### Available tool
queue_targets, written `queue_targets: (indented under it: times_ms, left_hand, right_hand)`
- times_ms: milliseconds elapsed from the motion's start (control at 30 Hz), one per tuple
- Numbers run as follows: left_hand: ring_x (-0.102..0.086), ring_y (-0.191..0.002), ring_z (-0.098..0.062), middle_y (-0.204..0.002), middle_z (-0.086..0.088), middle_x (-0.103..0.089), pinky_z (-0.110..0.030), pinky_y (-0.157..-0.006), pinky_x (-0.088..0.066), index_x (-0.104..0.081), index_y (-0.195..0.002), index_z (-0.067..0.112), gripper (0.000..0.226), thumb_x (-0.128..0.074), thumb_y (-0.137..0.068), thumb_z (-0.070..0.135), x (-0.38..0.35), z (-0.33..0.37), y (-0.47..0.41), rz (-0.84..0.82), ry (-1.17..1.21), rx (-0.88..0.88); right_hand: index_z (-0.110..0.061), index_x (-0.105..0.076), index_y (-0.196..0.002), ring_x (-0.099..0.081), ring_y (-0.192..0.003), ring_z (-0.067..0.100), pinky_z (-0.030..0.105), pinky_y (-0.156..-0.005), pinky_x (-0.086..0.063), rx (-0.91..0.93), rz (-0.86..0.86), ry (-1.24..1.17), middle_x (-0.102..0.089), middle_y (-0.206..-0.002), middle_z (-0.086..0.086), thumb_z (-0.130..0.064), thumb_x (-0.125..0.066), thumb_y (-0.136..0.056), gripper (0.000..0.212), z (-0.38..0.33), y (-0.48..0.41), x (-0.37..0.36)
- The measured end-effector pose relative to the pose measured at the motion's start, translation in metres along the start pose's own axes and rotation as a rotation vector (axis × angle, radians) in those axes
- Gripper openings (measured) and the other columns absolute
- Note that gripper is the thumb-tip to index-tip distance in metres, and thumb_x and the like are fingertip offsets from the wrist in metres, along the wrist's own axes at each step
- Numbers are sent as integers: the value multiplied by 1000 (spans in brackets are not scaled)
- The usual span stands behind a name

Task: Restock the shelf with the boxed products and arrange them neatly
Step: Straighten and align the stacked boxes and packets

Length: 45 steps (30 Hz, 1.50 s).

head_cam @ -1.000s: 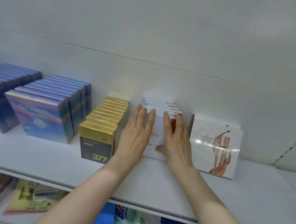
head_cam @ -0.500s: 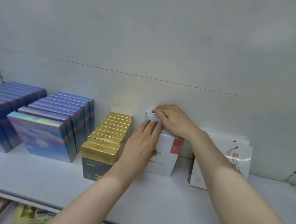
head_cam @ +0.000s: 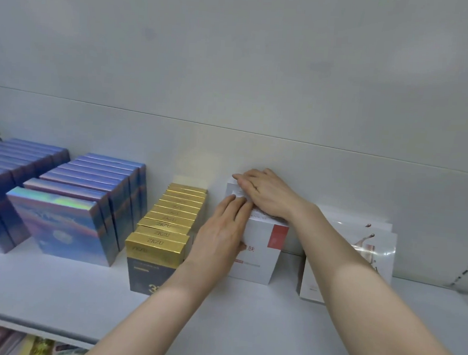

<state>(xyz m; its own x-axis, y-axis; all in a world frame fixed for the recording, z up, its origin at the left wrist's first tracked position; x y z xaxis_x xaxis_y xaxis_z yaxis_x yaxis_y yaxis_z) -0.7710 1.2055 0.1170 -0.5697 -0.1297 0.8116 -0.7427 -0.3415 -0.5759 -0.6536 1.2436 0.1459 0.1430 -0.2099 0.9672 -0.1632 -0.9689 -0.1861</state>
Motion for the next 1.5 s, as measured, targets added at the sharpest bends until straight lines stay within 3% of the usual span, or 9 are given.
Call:
queue_targets:
  times_ms: [200, 467, 600, 733, 800, 933, 1033, 1200, 1500]
  left_hand:
    - [-14, -145, -28, -158, -12, -11, -31, -115, -20, -13, -151, 13, 115, -85, -65, 39, -3, -19, -12, -141, 196, 120]
    - [-9, -147, -28, -161, -7, 8, -40, -117, -25, 20, -149, 16, 144, -87, -58, 48, -32, -47, -42, -551, 248, 309]
    - [-28, -140, -26, -157, -4, -10, -39, -111, -34, 18, -150, 16, 141, -86, -60, 47, -42, -51, -48, -603, 278, 313]
    - [-41, -127, -21, -144, 0, -32, -28, -96, -43, 5, -153, 15, 135, -88, -59, 40, -43, -47, -49, -556, 357, 301]
    - [-48, -119, -18, -137, 1, -43, -26, -88, -47, -5, -152, 19, 129, -90, -57, 37, -45, -44, -48, -540, 400, 304]
    - [-46, -124, -19, -143, 1, -37, -27, -95, -46, -4, -152, 17, 130, -90, -56, 37, -42, -40, -47, -525, 397, 297]
    - [-28, -141, -21, -158, 0, -11, -27, -106, -33, 7, -153, 14, 136, -88, -60, 40, -35, -34, -44, -486, 305, 234]
    - [-19, -145, -19, -158, -5, -17, -28, -111, -26, -13, -152, 13, 113, -83, -67, 36, -14, -20, -40, -343, 68, 93]
    - [-16, -146, -26, -156, -9, -18, -31, -109, -34, -17, -147, 11, 99, -80, -72, 21, -13, -4, -17, -219, -132, -17]
  right_hand:
    - [-22, -54, -83, -57, -94, 22, 34, -76, -38, -260, 454, -259, -63, -91, -1, -43, -26, -105, 41, 38, 78, 40]
    - [-14, -55, -115, -55, -109, 17, 30, -87, -41, -284, 295, -519, -58, -114, 1, -47, -27, -104, 44, 27, 92, 3]
    - [-50, -47, -120, -52, -113, -2, 12, -86, -40, -272, 220, -619, -53, -124, -17, -55, -43, -97, 24, 31, 107, -8]
    - [-46, -21, -149, -44, -128, -6, 22, -106, -38, -255, 148, -645, -39, -145, -26, -52, -74, -80, 87, 33, 121, -29]
    - [-38, -16, -153, -44, -129, -4, 23, -109, -37, -259, 165, -613, -40, -148, -23, -41, -70, -87, 85, 35, 123, -28]
    - [-50, -16, -149, -48, -123, -7, 19, -104, -40, -291, 179, -611, -46, -140, -28, -40, -68, -89, 81, 38, 126, -26]
    - [-82, -26, -108, -46, -103, -28, 3, -81, -43, -319, 208, -676, -46, -109, -55, -38, -77, -82, 72, 41, 121, -15]
    - [-34, -28, -150, -34, -137, 5, 25, -108, -32, -283, 112, -370, -23, -156, -15, -62, -70, -77, 89, 40, 102, -10]
    - [-16, -23, -153, -11, -150, 20, 26, -117, -13, -200, 293, -12, -13, -162, 5, -29, -78, -81, 92, 11, 120, -22]
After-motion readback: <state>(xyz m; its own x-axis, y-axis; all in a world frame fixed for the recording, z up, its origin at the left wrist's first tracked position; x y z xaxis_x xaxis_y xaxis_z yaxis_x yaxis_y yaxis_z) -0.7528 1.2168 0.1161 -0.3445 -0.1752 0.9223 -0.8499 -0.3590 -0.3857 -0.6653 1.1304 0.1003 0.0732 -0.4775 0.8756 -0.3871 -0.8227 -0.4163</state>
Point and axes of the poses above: each hand's wrist, its own y-axis away from the middle knuckle, its own x-axis out of the back of the hand, z = x × y, the point moved 9 cm from there along -y, towards the middle knuckle
